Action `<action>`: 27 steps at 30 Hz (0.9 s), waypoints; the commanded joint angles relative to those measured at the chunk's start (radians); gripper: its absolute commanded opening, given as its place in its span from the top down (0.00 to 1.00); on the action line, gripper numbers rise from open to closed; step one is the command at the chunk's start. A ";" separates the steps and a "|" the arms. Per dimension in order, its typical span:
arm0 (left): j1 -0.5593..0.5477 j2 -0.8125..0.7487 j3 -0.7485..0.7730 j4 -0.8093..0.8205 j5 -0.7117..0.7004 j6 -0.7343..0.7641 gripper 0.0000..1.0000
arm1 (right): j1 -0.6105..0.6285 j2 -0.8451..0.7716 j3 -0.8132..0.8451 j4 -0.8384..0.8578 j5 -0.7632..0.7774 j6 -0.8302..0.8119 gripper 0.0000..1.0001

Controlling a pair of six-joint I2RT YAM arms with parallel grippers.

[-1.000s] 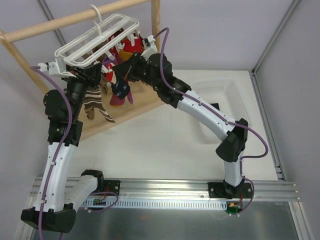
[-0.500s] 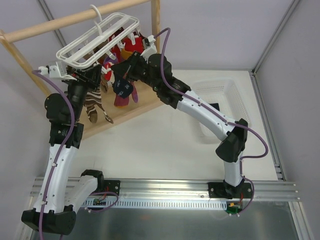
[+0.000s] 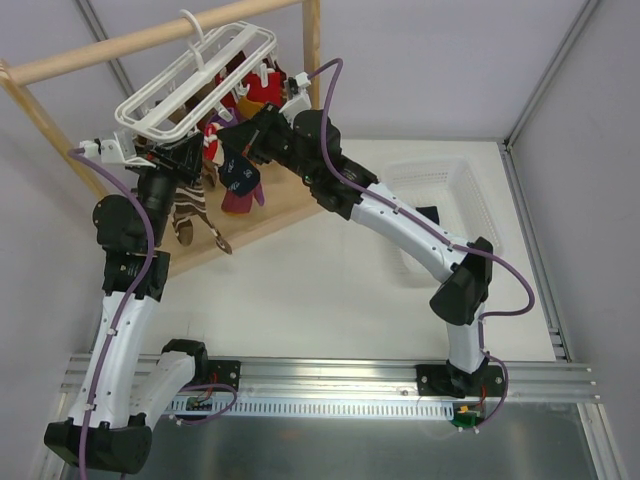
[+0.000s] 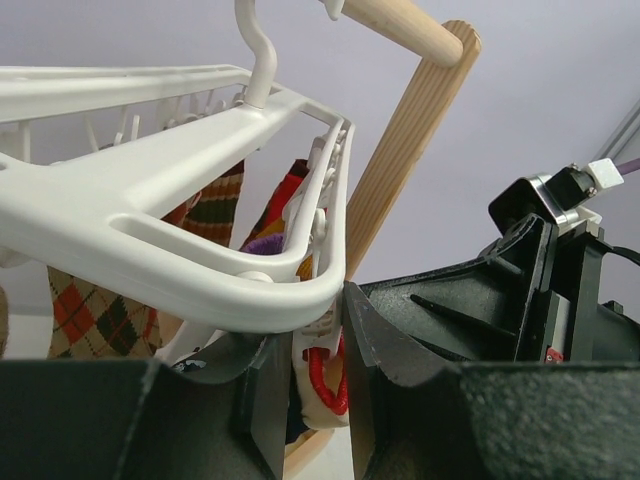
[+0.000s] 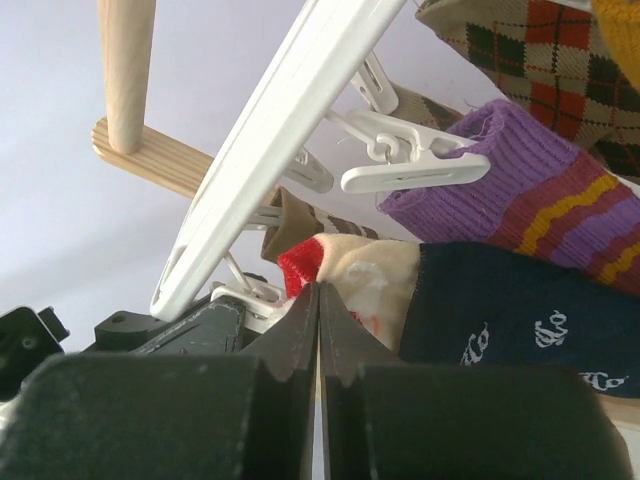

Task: Clip the socks to the hanger
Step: Clamp the sock onto the hanger.

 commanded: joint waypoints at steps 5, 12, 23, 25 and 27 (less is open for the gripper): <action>-0.018 -0.031 -0.023 0.076 -0.003 0.003 1.00 | 0.017 -0.007 0.040 0.077 0.050 0.033 0.99; -0.020 -0.040 -0.030 0.082 -0.009 0.017 0.92 | 0.022 -0.007 0.040 0.081 0.045 0.032 0.99; -0.020 -0.066 -0.017 0.061 -0.006 0.048 0.27 | 0.020 -0.029 -0.015 0.096 0.050 0.007 0.99; -0.020 -0.074 -0.009 0.035 -0.010 0.055 0.21 | 0.020 -0.033 -0.028 0.102 0.053 -0.002 0.99; -0.020 -0.088 0.010 0.017 -0.013 0.055 0.19 | 0.022 -0.032 -0.028 0.097 0.048 -0.013 0.99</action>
